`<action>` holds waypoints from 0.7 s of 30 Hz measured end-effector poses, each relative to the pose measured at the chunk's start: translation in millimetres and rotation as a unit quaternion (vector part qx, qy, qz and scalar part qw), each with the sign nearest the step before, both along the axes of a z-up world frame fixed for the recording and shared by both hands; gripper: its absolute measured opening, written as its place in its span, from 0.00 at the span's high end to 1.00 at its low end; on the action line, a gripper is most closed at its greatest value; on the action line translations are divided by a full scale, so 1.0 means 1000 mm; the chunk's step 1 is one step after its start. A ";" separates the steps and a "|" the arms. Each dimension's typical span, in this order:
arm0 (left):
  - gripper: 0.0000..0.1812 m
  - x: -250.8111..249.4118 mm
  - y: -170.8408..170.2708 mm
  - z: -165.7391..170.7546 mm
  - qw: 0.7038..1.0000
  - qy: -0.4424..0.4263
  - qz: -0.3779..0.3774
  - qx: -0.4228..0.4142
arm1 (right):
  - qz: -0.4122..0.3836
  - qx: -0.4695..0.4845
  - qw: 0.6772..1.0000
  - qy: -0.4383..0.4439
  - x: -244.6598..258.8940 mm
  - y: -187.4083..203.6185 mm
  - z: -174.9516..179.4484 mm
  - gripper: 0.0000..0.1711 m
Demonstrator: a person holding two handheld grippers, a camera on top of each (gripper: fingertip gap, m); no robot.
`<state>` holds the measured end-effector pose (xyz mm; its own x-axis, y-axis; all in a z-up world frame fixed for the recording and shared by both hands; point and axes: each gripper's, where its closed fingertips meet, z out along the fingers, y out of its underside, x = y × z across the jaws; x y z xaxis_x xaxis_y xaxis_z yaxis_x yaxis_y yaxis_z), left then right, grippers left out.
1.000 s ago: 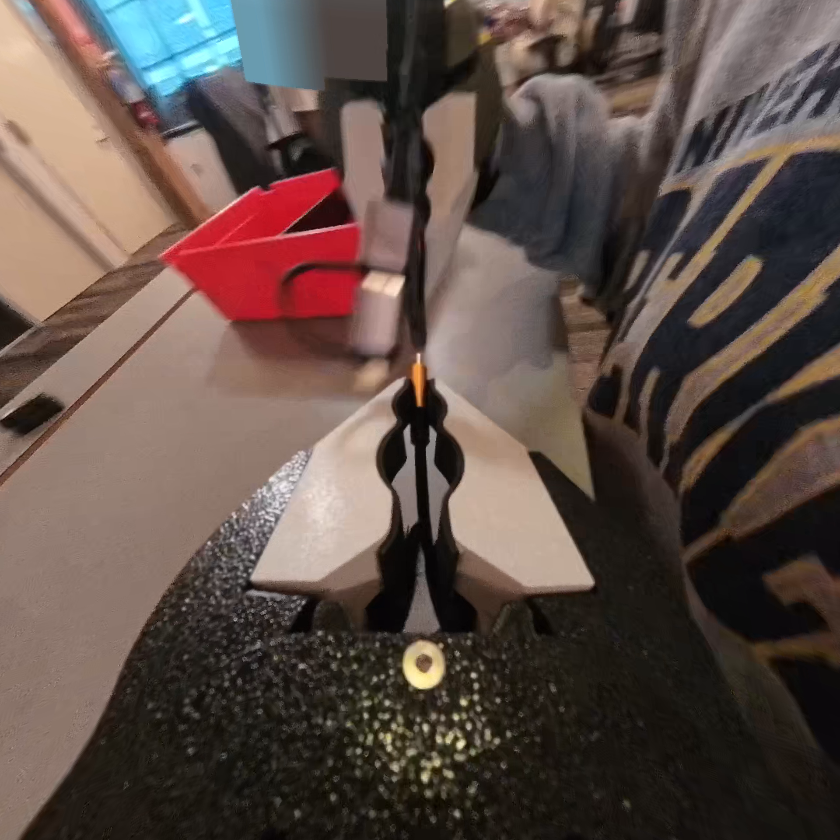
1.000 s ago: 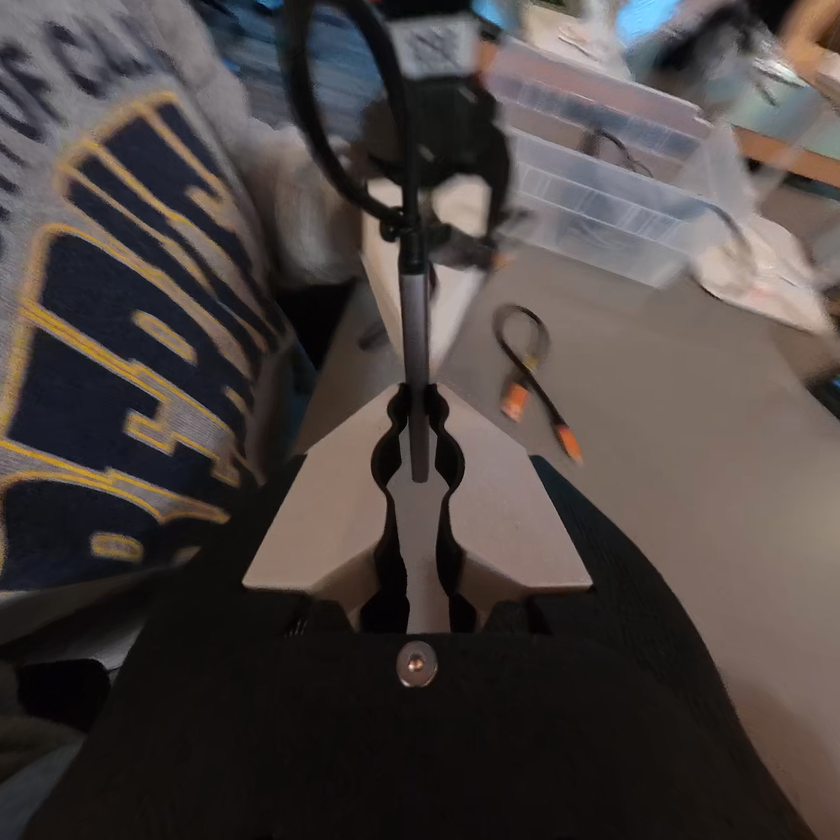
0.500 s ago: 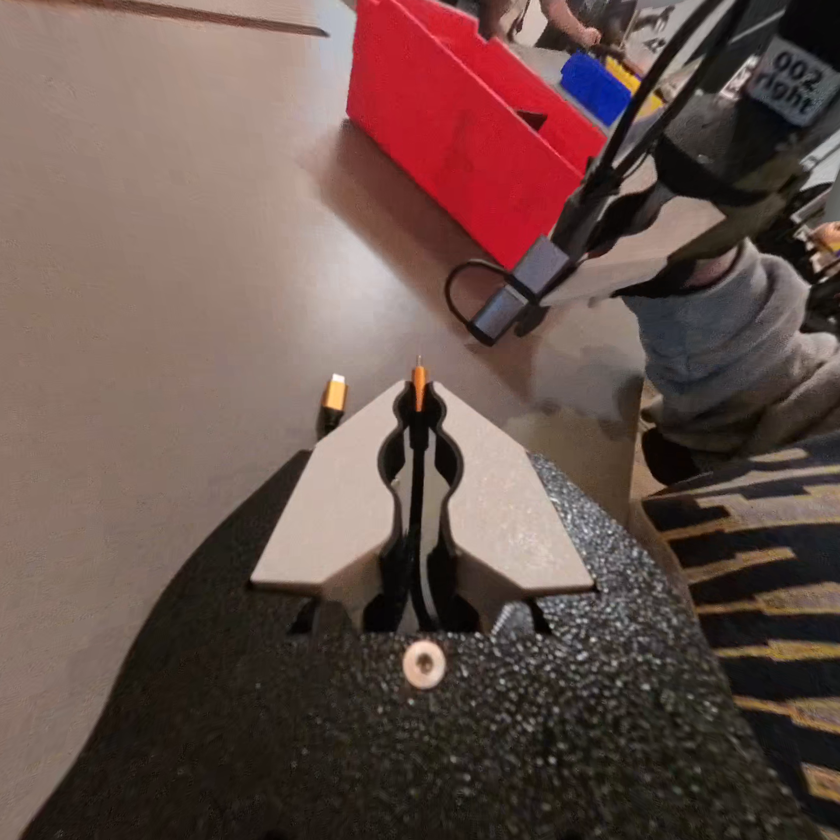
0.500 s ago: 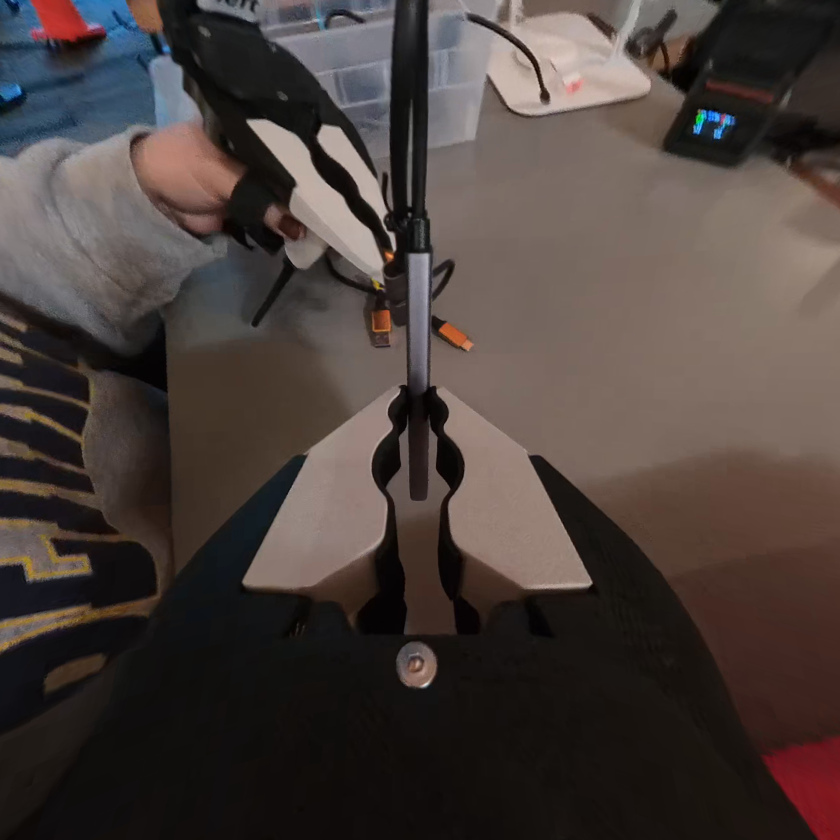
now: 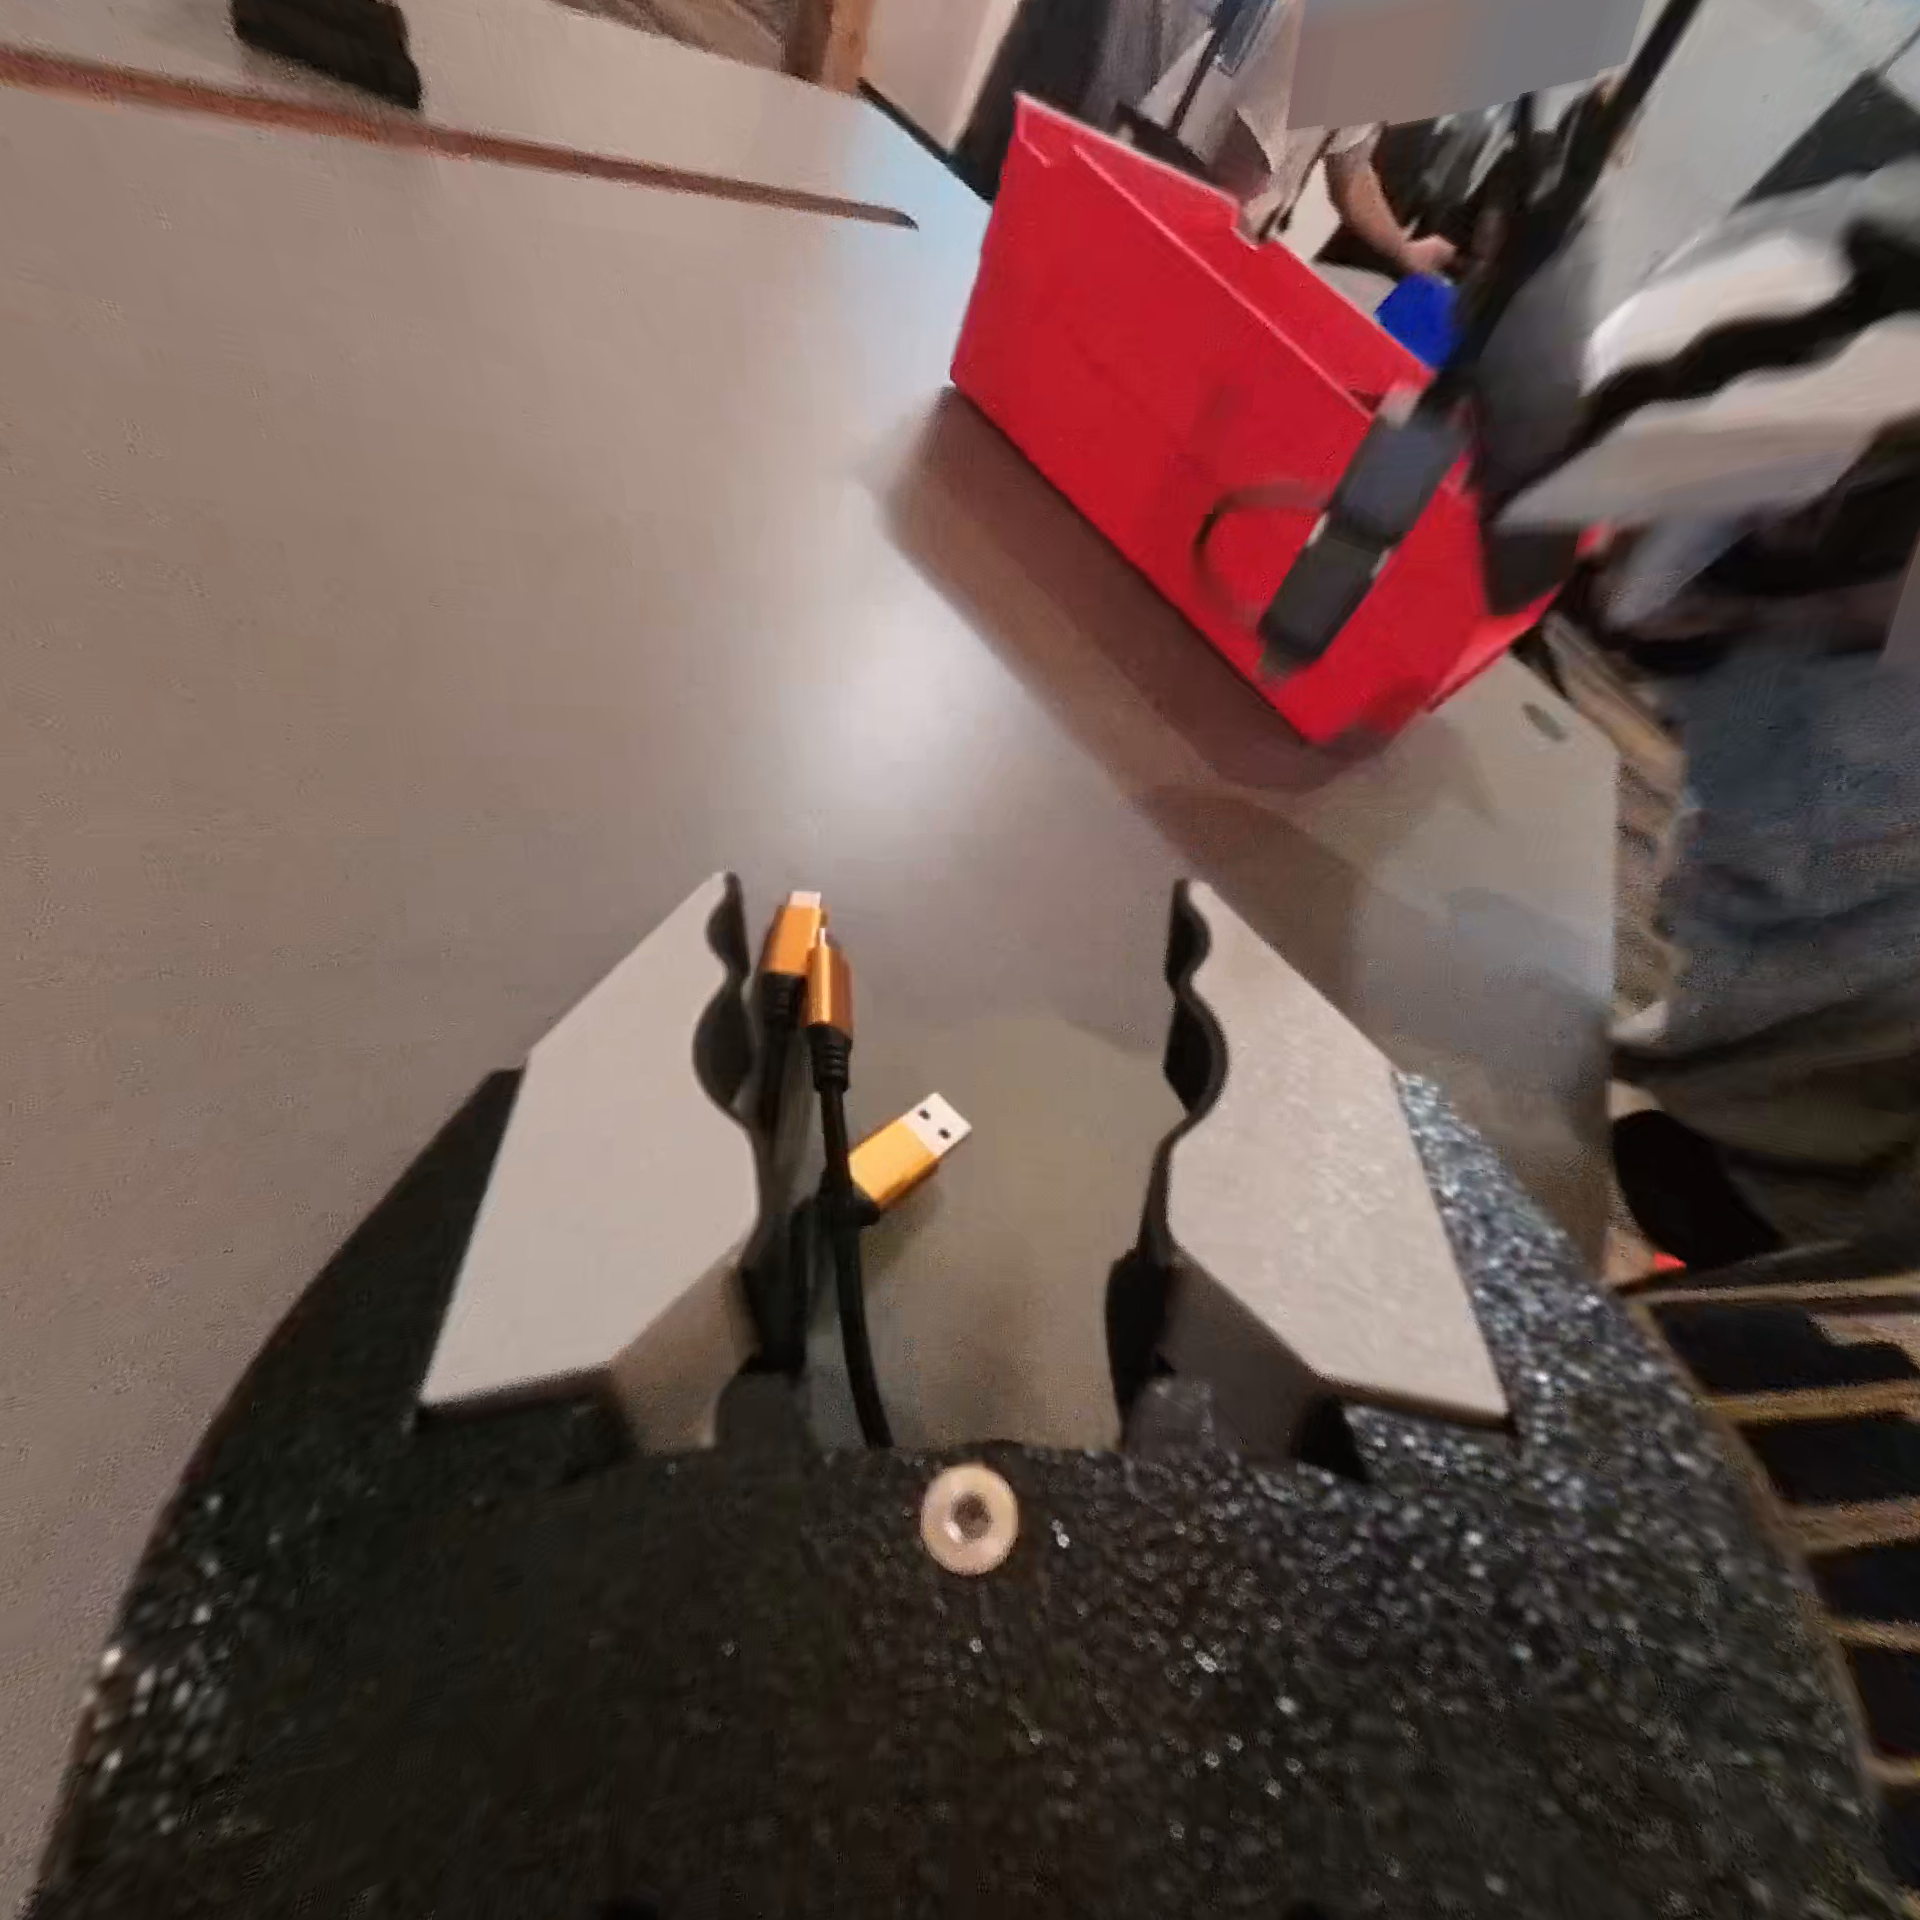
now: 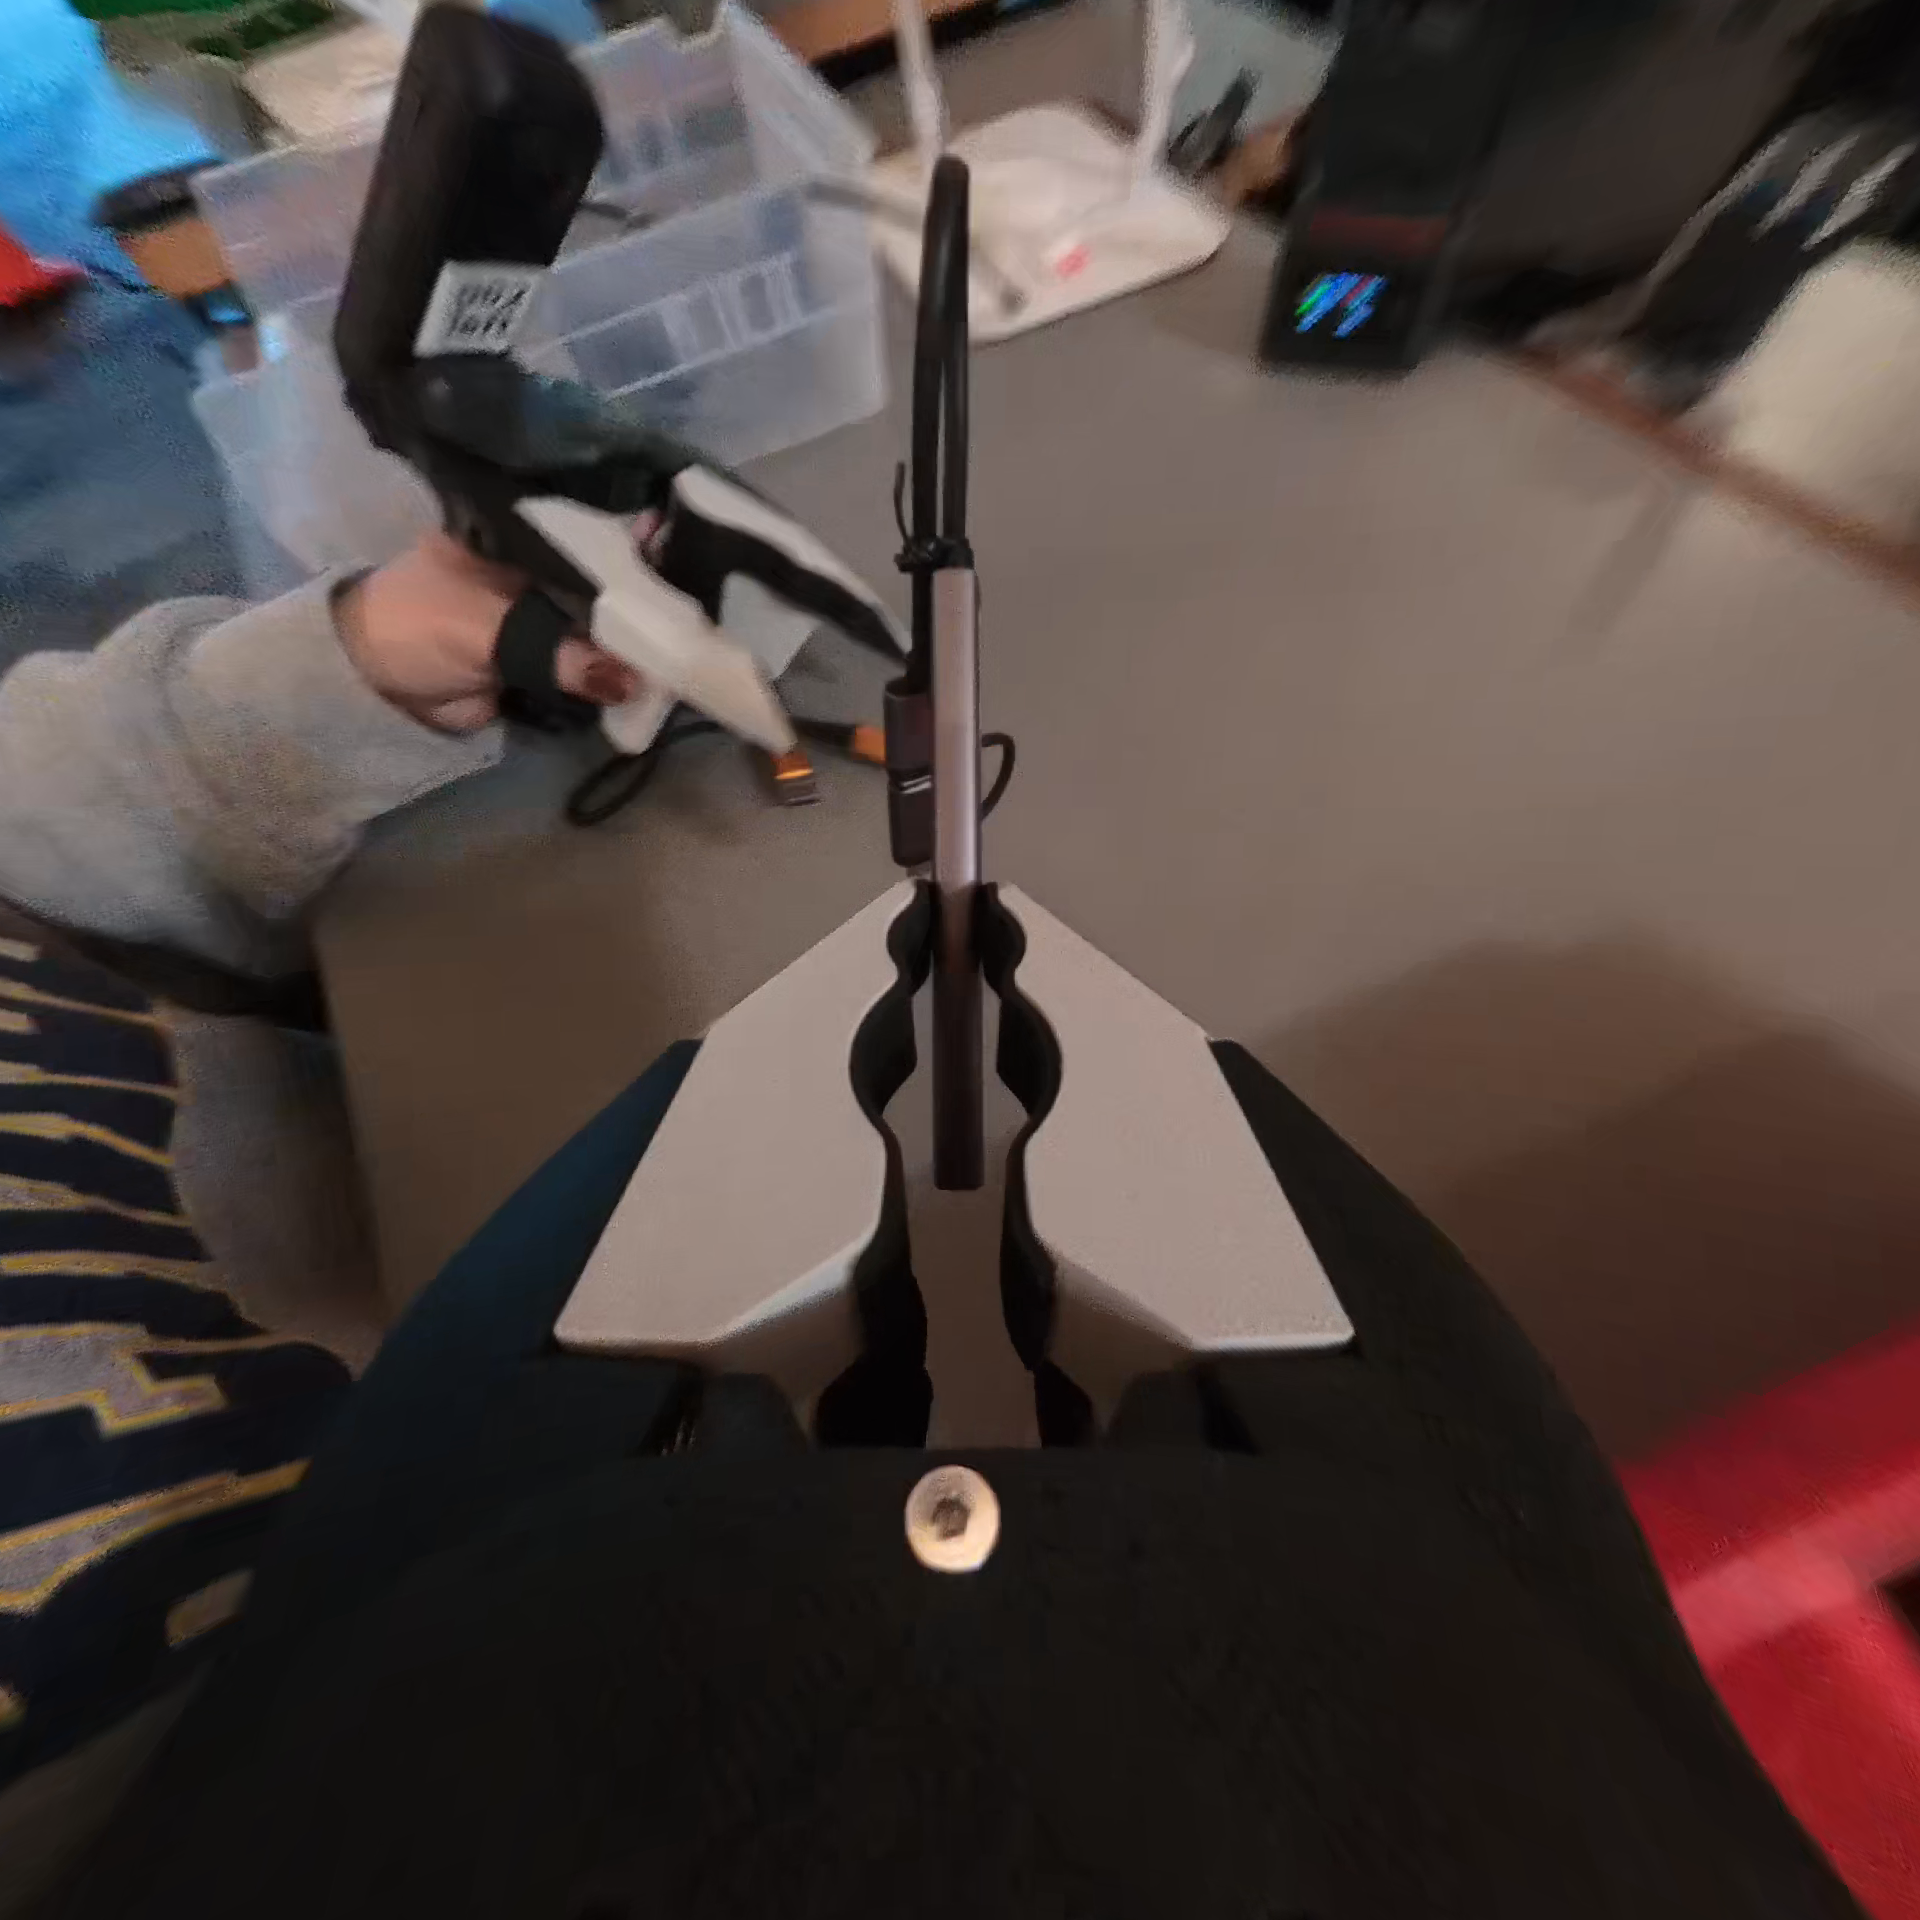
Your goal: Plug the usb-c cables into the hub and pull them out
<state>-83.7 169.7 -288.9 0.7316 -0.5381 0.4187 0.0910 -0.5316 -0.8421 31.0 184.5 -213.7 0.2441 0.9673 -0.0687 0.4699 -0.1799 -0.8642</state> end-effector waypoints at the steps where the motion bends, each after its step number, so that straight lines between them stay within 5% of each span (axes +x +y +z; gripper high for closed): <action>1: 0.52 -0.004 0.001 -0.001 1.000 0.021 0.012 0.016 | -0.022 0.044 0.999 -0.001 0.014 0.013 0.024 0.96; 3: 0.48 -0.007 0.000 -0.001 0.998 0.053 0.019 0.041 | -0.088 0.149 0.984 -0.036 0.056 0.053 0.068 0.96; 6: 0.48 -0.010 -0.001 0.005 0.995 0.062 0.033 0.077 | -0.180 0.272 0.920 -0.218 0.140 0.131 0.089 0.96; 12: 0.49 -0.025 -0.002 0.017 0.988 0.066 0.071 0.122 | -0.088 0.190 0.858 -0.468 0.208 0.209 -0.007 0.95; 18: 0.47 -0.042 -0.003 0.031 0.981 0.054 0.104 0.153 | -0.071 0.061 0.883 -0.459 0.208 0.214 -0.070 0.95; 21: 0.47 -0.054 -0.007 0.039 0.975 0.053 0.128 0.173 | -0.151 0.072 0.882 -0.440 0.208 0.220 -0.044 0.63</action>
<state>-138.1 163.0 -249.6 0.8900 -0.4274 0.1590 0.0859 -0.1852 -0.9789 239.4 404.6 -257.3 0.3903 0.8323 0.3936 0.9195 -0.3302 -0.2133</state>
